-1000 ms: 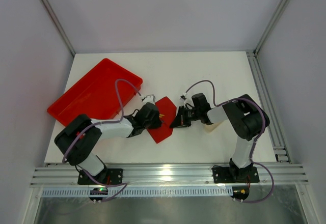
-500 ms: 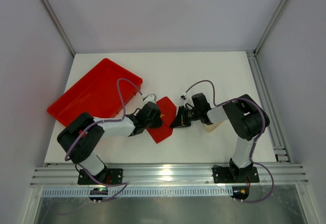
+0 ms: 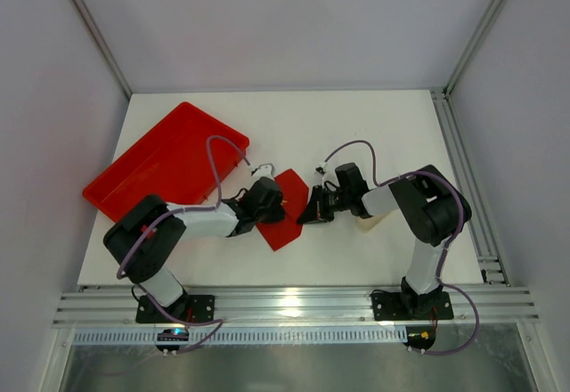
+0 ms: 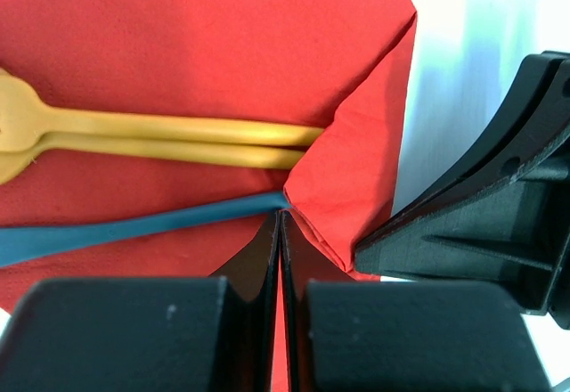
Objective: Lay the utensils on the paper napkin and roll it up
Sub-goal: Roll the napkin at the center of the board.
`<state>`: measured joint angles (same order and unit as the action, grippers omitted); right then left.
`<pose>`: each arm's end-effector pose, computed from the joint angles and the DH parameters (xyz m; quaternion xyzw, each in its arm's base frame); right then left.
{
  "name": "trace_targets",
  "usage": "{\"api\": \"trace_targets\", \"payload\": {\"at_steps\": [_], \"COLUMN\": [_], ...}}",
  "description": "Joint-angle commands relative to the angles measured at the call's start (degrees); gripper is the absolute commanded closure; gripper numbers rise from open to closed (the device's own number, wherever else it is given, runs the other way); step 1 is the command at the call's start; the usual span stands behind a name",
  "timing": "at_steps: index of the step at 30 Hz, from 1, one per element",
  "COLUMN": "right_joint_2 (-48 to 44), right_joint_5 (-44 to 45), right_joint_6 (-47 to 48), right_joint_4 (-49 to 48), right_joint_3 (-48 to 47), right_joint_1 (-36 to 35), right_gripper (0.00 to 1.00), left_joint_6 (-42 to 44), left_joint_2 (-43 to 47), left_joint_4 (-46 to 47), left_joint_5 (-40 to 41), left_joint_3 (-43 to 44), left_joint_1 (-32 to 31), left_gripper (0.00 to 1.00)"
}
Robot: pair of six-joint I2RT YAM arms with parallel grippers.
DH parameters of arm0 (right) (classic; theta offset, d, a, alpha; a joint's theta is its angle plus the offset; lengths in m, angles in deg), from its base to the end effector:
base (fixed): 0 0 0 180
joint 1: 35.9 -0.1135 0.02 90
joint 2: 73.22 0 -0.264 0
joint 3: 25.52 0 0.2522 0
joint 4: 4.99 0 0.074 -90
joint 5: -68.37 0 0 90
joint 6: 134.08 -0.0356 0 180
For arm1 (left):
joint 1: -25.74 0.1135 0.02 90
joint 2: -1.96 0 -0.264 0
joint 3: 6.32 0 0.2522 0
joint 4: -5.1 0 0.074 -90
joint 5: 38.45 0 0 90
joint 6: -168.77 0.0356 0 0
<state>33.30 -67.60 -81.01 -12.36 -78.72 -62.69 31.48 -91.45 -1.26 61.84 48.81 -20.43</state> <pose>0.2691 0.1645 0.0934 -0.0704 0.8630 0.4897 0.1021 0.2201 -0.2201 0.1442 -0.0436 0.9186 -0.2229 0.3235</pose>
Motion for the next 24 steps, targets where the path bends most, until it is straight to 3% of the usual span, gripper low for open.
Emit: {"api": "trace_targets", "payload": {"at_steps": [1,17,24], "right_joint_2": [0.8,0.8,0.71], "right_joint_5": [3.35,3.52,3.35], "right_joint_6": [2.39,2.82,2.83], "right_joint_4": [0.91,1.7,1.96], "right_joint_3": [-0.37,-0.55,-0.9], "right_joint_1": [0.07,0.15,0.07], "right_gripper": [0.96,0.96,0.96], "left_joint_6": [1.85,4.05,3.43], "left_joint_2": [-0.81,-1.78,1.9], "left_joint_4": [1.21,-2.83,-1.6], "left_joint_5": [2.28,5.01,4.83], "left_joint_3": [2.49,5.13,1.71], "left_joint_1": [0.2,0.47,0.47], "left_gripper": [1.0,1.0,1.0]}}
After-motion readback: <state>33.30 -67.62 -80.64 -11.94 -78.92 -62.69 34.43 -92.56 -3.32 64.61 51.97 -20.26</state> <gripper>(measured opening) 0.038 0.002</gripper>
